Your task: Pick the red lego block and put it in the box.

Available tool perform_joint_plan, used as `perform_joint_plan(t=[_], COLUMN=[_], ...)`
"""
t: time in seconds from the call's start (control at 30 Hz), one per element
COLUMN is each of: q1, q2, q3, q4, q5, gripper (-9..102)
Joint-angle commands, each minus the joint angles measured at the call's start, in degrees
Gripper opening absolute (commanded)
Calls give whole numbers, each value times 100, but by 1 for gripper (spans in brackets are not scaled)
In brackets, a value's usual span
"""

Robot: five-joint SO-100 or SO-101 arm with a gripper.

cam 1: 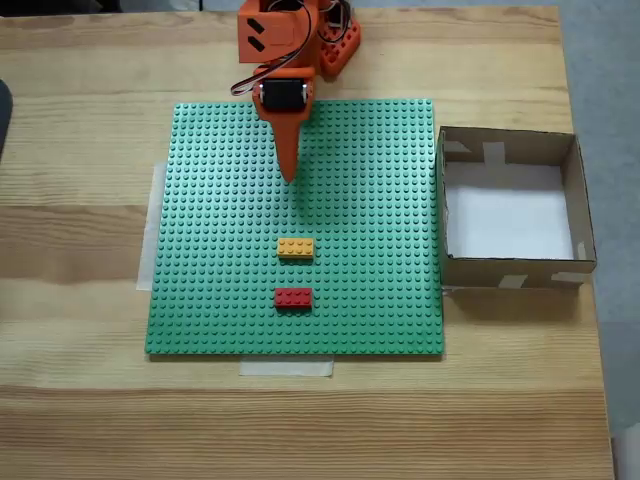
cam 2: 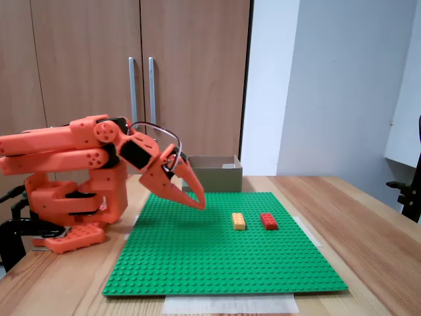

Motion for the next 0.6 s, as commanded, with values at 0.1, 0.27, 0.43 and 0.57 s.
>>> perform_joint_plan(t=[0.1,0.27,0.43,0.57], q1=[35,35,35,35], q2=[26,26,26,26], q3=[44,44,44,44], q4=[-35,-35,-35,-35], q5=[26,26,26,26], gripper=[-1,-1,-1,-1])
